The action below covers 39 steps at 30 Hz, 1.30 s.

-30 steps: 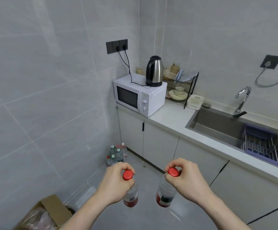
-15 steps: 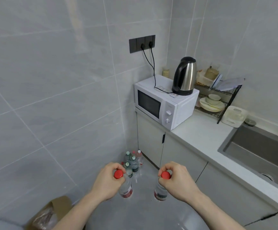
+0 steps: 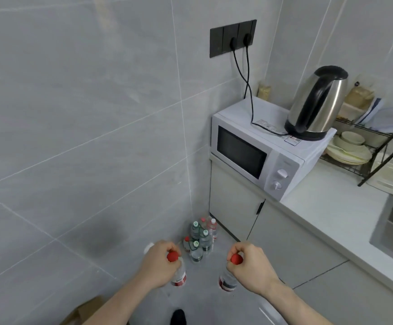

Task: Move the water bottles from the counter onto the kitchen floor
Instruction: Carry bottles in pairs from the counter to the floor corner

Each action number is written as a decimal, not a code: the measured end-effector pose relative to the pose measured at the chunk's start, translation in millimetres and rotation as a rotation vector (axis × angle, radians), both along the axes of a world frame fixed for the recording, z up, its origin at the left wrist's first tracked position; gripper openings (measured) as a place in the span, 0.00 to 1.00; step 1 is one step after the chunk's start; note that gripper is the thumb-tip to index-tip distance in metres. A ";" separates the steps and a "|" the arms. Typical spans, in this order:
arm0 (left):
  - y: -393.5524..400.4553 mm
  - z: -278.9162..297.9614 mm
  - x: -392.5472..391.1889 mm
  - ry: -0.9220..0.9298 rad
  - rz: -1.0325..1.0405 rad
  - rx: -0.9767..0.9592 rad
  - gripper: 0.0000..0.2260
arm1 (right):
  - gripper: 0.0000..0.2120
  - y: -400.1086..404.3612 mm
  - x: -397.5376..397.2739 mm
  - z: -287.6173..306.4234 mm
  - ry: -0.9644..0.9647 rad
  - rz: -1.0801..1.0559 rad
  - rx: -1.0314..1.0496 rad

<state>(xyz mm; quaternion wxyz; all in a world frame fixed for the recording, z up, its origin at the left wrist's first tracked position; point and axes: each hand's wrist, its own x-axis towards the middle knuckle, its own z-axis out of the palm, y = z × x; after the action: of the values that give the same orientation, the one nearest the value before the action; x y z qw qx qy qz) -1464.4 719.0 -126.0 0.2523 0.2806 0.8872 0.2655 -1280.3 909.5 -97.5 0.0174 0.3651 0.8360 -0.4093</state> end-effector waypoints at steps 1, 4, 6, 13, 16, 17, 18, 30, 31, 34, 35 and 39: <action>4.0 -10.9 -17.6 -0.007 -0.021 -0.022 0.06 | 0.05 0.0 -15.8 -8.7 -0.017 -0.015 -0.003; 16.4 -41.2 -63.5 -0.060 -0.057 -0.097 0.06 | 0.04 0.0 -57.4 -34.0 -0.055 -0.056 -0.021; 23.8 -60.9 -88.6 -0.091 -0.070 -0.136 0.07 | 0.05 3.0 -81.6 -49.6 -0.070 -0.095 -0.052; 56.9 -134.8 -153.1 -0.100 -0.084 -0.260 0.04 | 0.03 28.5 -150.8 -131.8 -0.167 -0.142 -0.150; 70.0 -188.5 -171.6 -0.149 -0.042 -0.294 0.02 | 0.04 40.7 -171.4 -183.0 -0.252 -0.103 -0.139; 73.7 -208.3 -176.0 -0.162 -0.031 -0.296 0.02 | 0.04 45.3 -178.0 -203.1 -0.270 -0.089 -0.126; 77.8 -230.5 -180.5 -0.167 -0.017 -0.301 0.04 | 0.05 49.3 -184.7 -224.9 -0.279 -0.085 -0.116; 107.9 -491.0 -213.0 -0.145 0.019 -0.343 0.07 | 0.08 50.3 -237.5 -494.1 -0.405 -0.052 -0.204; 107.6 -507.5 -214.8 -0.136 0.009 -0.350 0.07 | 0.09 48.4 -240.8 -512.1 -0.402 -0.063 -0.220; 106.3 -551.7 -222.3 -0.106 -0.032 -0.371 0.09 | 0.10 41.2 -249.7 -561.0 -0.401 -0.091 -0.254; 106.0 -565.7 -225.2 -0.104 -0.054 -0.378 0.09 | 0.10 38.3 -252.6 -575.8 -0.402 -0.098 -0.262; 103.3 -615.7 -235.7 -0.119 -0.123 -0.372 0.10 | 0.11 26.1 -260.4 -629.0 -0.409 -0.100 -0.253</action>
<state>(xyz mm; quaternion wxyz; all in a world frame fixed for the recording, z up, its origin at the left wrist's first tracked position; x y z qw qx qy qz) -1700.1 822.3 -741.7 0.3673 0.2669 0.8857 0.0973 -1540.7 935.7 -726.6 0.2119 0.4761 0.7381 -0.4285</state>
